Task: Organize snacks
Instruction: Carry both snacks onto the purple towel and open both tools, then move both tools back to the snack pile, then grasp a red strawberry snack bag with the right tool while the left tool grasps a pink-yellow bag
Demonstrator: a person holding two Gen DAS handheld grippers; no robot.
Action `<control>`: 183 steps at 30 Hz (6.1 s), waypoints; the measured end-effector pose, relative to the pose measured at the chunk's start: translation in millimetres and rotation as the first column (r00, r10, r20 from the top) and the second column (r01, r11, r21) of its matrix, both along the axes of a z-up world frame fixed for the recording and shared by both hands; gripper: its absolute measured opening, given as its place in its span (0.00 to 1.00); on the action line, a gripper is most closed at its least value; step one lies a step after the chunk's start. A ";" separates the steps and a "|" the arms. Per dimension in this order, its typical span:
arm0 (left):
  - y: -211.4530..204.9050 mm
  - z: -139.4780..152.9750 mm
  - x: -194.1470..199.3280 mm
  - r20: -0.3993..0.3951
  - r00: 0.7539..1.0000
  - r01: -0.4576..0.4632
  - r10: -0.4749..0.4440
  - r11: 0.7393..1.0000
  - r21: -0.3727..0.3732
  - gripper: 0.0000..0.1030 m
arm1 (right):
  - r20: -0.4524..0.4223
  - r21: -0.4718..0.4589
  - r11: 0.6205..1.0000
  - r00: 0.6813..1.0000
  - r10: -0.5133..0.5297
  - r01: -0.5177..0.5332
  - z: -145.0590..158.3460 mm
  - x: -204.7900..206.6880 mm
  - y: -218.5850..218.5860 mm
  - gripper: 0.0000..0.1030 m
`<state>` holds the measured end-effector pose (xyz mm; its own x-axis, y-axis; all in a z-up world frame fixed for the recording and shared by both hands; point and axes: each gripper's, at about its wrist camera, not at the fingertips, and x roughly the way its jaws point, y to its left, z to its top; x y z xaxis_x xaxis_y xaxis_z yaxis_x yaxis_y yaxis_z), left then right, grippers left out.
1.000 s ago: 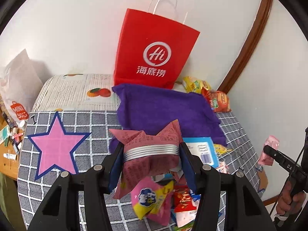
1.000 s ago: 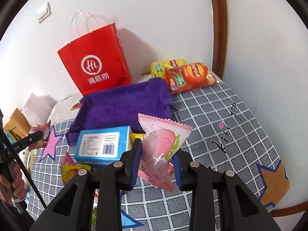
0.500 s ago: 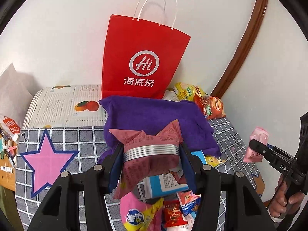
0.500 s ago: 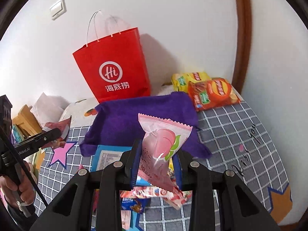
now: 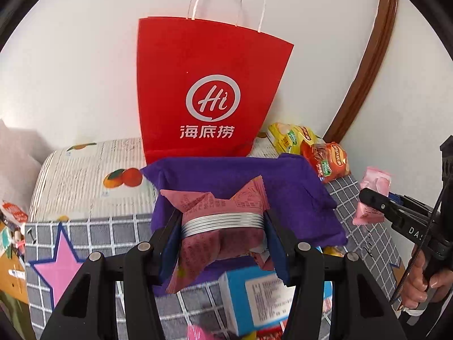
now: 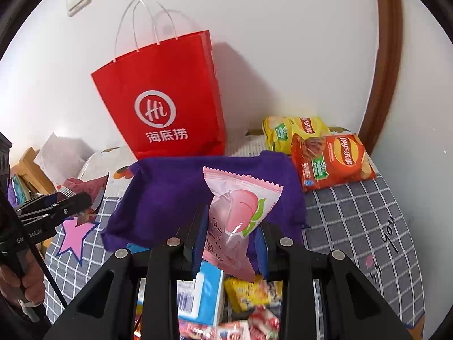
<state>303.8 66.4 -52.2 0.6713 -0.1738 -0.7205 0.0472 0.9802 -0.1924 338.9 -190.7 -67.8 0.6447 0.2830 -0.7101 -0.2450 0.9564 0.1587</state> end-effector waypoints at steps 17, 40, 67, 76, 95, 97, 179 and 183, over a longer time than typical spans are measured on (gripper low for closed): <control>-2.4 -28.5 69.5 -0.028 1.000 0.009 -0.008 1.000 0.030 0.51 | -0.021 -0.002 0.999 0.999 0.040 -0.040 -30.8 79.8 21.1 0.30; 17.3 -111.4 128.4 -0.205 0.978 -0.031 0.029 1.000 -0.005 0.51 | -0.220 -0.050 0.994 0.972 0.081 -0.094 -114.3 146.2 31.1 0.30; 7.9 -105.3 127.4 -0.187 0.982 -0.005 0.006 1.000 0.004 0.73 | -0.174 -0.116 0.983 0.977 0.121 -0.142 -113.3 143.3 37.6 0.71; 8.5 -74.7 113.0 -0.134 0.991 -0.002 0.002 1.000 0.003 0.73 | -0.086 -0.114 0.989 0.993 0.085 -0.094 -75.1 122.4 34.2 0.71; 19.3 -35.0 -5.7 -0.097 0.995 -0.024 0.024 1.000 -0.006 0.73 | -0.091 -0.070 0.998 0.996 -0.011 0.005 -49.8 -8.7 -29.7 0.65; 20.3 -39.0 -17.8 -0.108 0.994 -0.030 0.029 1.000 -0.007 0.73 | -0.120 -0.069 0.998 0.993 -0.016 0.008 -59.0 -20.6 -35.3 0.65; -0.5 -65.2 -163.2 -0.127 0.990 0.038 -0.057 0.988 -0.152 0.48 | -0.095 0.022 1.000 0.995 0.024 -0.022 -75.9 -186.3 -32.4 0.42; -4.8 -45.1 -168.6 -0.090 0.994 0.054 -0.069 0.986 -0.157 0.48 | -0.075 0.036 0.999 0.997 0.020 -0.017 -56.6 -190.4 -26.3 0.42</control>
<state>135.2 61.7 -97.2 0.5857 -0.3268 -0.7417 0.0806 0.9341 -0.3479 148.5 -217.0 -124.4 0.5843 0.3199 -0.7458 -0.2488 0.9454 0.2106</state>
